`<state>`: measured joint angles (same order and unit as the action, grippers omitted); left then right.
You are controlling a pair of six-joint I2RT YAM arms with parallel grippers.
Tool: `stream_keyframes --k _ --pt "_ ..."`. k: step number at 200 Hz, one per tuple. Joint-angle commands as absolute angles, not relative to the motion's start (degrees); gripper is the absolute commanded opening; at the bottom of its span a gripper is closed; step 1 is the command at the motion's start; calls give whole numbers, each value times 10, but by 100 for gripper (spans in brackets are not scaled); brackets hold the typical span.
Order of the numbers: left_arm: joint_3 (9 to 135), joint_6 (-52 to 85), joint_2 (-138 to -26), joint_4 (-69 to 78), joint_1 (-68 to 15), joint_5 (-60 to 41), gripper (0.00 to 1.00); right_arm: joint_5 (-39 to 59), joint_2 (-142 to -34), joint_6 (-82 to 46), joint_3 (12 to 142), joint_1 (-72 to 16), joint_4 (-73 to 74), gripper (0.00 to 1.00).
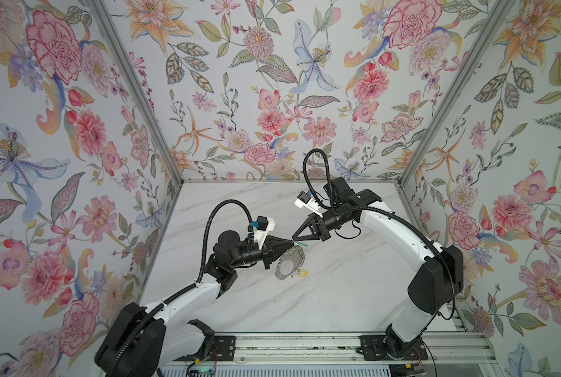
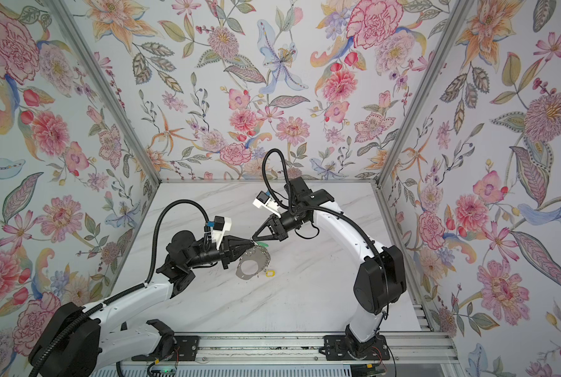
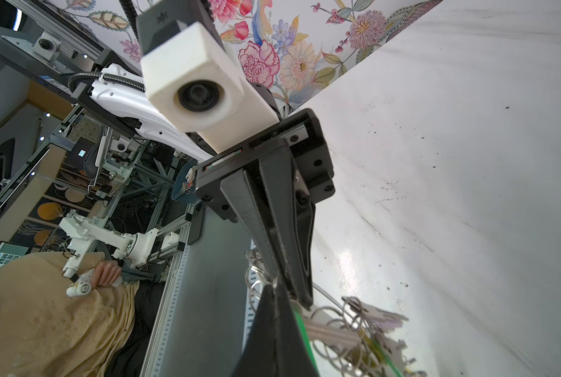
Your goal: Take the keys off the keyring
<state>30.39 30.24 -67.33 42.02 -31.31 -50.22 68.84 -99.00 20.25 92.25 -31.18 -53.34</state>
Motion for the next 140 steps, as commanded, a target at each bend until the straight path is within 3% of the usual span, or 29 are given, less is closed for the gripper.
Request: stream_keyframes --k 1,73,140 --pt "304 292 -656 427 -320 -505 8 712 -992 222 938 -316 -536 0" --pt "299 286 -647 425 -320 -479 0 684 -988 217 939 -313 -535 0" --pt "283 285 -633 433 -320 -465 0 685 -970 219 923 -297 -532 0"
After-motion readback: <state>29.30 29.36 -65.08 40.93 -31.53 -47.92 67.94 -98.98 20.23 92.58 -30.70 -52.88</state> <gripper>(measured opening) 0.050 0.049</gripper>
